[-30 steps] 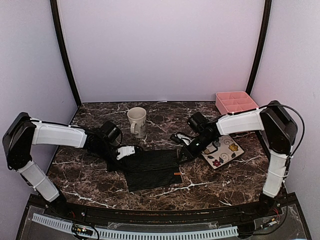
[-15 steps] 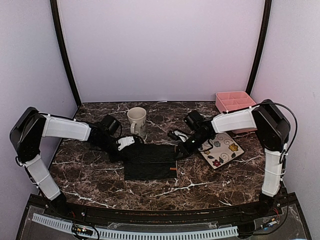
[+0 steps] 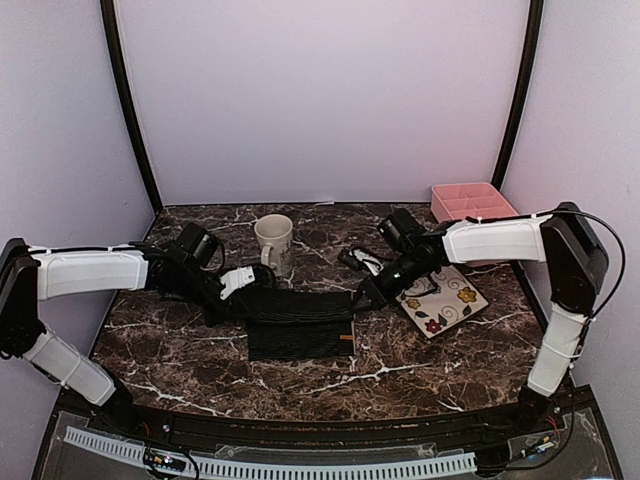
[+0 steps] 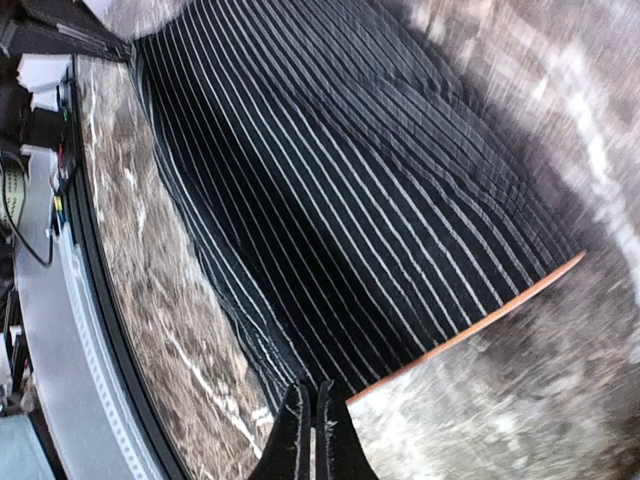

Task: Roll the underwear
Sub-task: Fold the underwear at the center of the board.

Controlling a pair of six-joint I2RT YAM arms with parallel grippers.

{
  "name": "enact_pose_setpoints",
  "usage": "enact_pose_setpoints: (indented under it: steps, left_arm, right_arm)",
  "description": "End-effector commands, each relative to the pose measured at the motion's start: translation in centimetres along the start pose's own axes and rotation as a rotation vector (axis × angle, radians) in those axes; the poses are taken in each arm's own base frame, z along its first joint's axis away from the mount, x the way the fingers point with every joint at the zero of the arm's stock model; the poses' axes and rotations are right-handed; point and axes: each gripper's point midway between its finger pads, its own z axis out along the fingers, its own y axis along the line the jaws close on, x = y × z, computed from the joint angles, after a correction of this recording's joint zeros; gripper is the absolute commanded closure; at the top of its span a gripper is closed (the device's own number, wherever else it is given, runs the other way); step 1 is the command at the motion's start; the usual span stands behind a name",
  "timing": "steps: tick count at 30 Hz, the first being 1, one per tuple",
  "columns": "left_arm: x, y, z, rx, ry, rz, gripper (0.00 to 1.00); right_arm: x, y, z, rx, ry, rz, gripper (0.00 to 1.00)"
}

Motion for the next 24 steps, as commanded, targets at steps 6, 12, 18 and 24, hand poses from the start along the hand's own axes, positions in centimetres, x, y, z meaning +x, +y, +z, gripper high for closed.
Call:
enact_pose_setpoints:
  steps: [6, 12, 18, 24]
  left_arm:
    - [2.6, -2.9, 1.9, 0.096, 0.049, -0.044, 1.00]
    - [3.8, -3.4, 3.0, 0.112, 0.068, -0.062, 1.00]
    - [4.3, -3.7, 2.9, 0.115, 0.068, -0.056, 1.00]
    - [4.0, -3.9, 3.0, 0.128, 0.052, -0.049, 0.96]
  right_arm:
    - [4.0, -0.1, 2.7, -0.030, 0.078, 0.031, 1.00]
    - [4.3, -0.2, 3.2, -0.041, 0.090, 0.036, 1.00]
    - [4.5, 0.2, 3.5, -0.056, 0.101, 0.027, 1.00]
    - [5.8, 0.9, 3.9, -0.074, 0.140, 0.009, 0.94]
